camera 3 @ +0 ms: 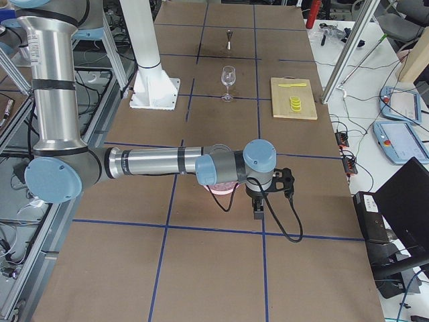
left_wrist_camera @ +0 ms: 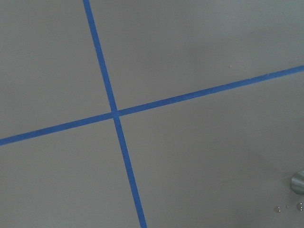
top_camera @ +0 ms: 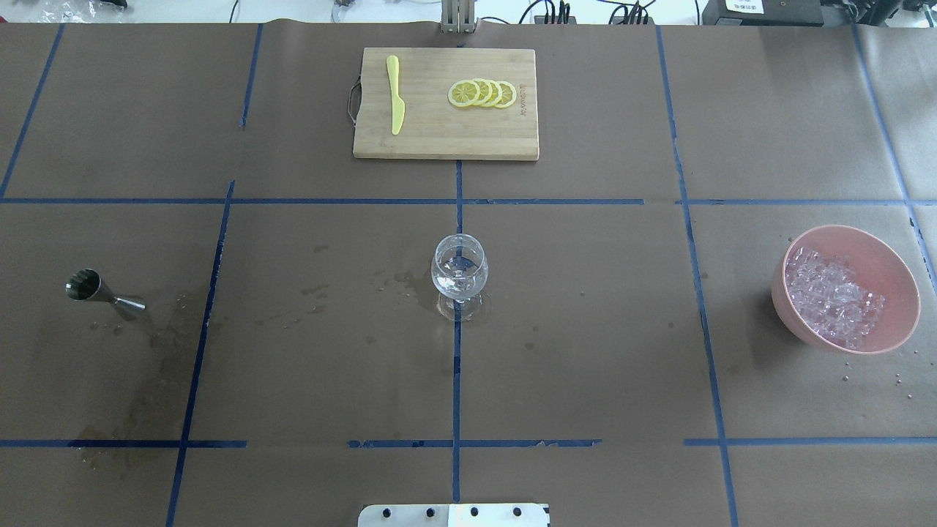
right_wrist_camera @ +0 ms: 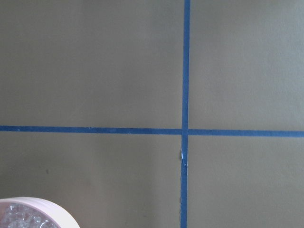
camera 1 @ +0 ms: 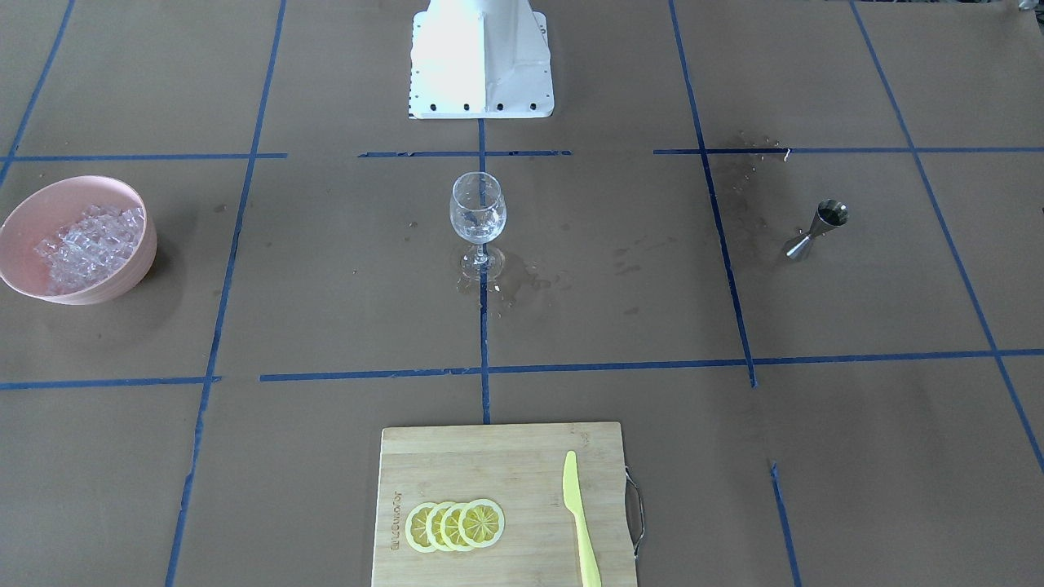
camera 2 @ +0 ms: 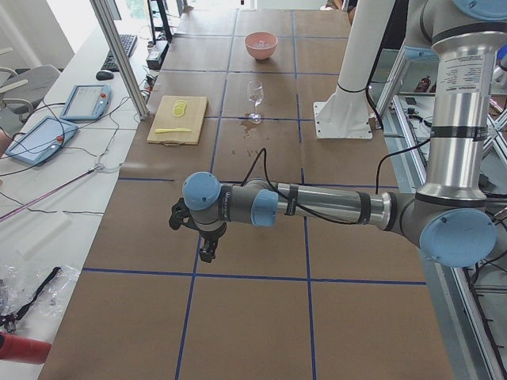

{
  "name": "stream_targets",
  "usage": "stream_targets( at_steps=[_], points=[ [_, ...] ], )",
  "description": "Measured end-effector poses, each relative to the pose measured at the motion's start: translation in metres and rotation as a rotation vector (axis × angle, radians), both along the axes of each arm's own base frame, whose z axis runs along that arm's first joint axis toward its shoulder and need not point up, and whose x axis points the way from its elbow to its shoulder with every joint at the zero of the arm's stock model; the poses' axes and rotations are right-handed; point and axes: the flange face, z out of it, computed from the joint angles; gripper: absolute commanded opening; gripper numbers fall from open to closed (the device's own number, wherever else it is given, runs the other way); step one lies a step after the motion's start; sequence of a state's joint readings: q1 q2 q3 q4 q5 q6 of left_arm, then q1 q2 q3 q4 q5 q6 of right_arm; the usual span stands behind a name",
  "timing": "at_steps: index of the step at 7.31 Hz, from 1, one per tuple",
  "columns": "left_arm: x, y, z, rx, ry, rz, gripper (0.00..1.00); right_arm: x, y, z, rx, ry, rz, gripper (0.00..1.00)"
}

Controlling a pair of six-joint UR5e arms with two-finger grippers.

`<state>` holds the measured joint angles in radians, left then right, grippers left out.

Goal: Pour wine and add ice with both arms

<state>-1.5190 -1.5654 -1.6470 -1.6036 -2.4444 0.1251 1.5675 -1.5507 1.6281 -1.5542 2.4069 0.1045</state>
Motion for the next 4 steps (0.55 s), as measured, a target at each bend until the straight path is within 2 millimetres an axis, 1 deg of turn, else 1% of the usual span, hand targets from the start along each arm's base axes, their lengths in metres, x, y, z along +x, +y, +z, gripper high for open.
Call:
stream_targets(
  at_steps=[1,2,3,4],
  points=[
    [-0.003,0.003,-0.005,0.013,0.0,-0.007,1.0,0.0,0.003,0.004,-0.03,-0.006,-0.002,1.0],
    [-0.009,0.004,-0.022,0.047,0.0,-0.018,1.0,-0.001,0.004,0.006,-0.041,-0.01,-0.005,1.0],
    [-0.012,0.006,-0.032,0.066,-0.003,-0.024,1.0,-0.001,0.005,0.006,-0.044,-0.012,-0.006,1.0],
    [-0.013,0.009,-0.031,0.064,-0.006,-0.027,1.0,-0.001,0.005,0.007,-0.043,-0.012,-0.007,1.0]
  ],
)
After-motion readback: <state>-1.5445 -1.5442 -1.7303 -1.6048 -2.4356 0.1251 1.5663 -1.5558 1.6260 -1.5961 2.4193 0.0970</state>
